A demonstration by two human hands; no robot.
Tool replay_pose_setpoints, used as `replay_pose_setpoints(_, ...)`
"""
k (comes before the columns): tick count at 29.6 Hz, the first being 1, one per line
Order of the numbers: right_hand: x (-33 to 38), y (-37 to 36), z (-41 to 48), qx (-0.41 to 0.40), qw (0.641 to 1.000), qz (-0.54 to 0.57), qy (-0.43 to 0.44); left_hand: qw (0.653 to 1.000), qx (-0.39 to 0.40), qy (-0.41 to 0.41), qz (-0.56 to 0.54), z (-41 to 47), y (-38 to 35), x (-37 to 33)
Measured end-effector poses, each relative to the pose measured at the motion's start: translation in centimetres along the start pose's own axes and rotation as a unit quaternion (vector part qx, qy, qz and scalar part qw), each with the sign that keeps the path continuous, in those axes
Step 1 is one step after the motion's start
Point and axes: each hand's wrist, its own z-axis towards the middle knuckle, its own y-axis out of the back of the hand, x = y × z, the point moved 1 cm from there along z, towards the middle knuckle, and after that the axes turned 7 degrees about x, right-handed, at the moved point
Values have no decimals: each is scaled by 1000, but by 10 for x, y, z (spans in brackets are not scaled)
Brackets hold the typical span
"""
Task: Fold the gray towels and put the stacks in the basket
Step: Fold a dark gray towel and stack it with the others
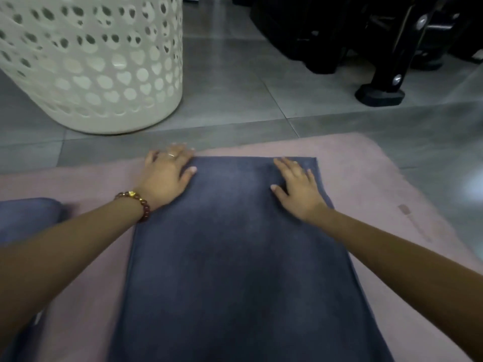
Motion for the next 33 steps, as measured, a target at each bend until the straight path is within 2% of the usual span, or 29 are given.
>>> replay_pose_setpoints(2, 4, -18, -12, 62, 994, -61, 62, 996, 69, -36, 51, -15, -15, -4)
replay_pose_setpoints(4, -13, -27, -26, 79, 989, -114, 54, 994, 85, 19, 66, -28, -25, 14)
replay_pose_setpoints(6, -41, -24, -33, 53, 992, -113, -27, 994, 60, 86, 39, -36, -27, 34)
replay_pose_setpoints(9, -67, -11, -38, 62, 980, -79, -172, 982, 103, 155, 1, -37, -20, 42)
replay_pose_setpoints(11, -57, -11, -46, 58, 978, -75, -186, 977, 115, 177, -4, -47, -15, 29)
replay_pose_setpoints(12, -46, -14, -57, 44, 984, -74, -158, 981, 105, 162, 0, -60, -16, 19)
replay_pose_setpoints(14, -24, -25, -89, 26, 996, -79, -41, 994, 82, 70, 11, -96, -24, -3)
replay_pose_setpoints(16, -5, -42, -141, 71, 990, -103, 67, 995, 87, -29, 32, -148, -33, -28)
replay_pose_setpoints(18, -5, -58, -195, 102, 983, -115, 96, 991, 111, -63, 33, -200, -39, -40)
replay_pose_setpoints(20, -18, -61, -243, 83, 990, -101, 59, 991, 108, -71, 18, -250, -41, -45)
replay_pose_setpoints(22, -28, -53, -284, 64, 996, -60, -18, 991, 103, -72, -52, -293, -34, -50)
replay_pose_setpoints(23, -31, -49, -295, 48, 997, -24, -62, 987, 100, -44, -117, -303, -29, -54)
replay_pose_setpoints(25, -36, -45, -308, -15, 987, 74, -144, 963, 60, 78, -251, -319, -32, -53)
replay_pose_setpoints(27, -29, -42, -324, -66, 969, 134, -197, 918, 14, 197, -343, -337, -30, -53)
replay_pose_setpoints(30, -22, -39, -332, -66, 929, 251, -263, 853, 15, 207, -479, -354, -26, -59)
replay_pose_setpoints(33, -22, -38, -336, -62, 910, 321, -254, 849, 25, 198, -490, -359, -19, -67)
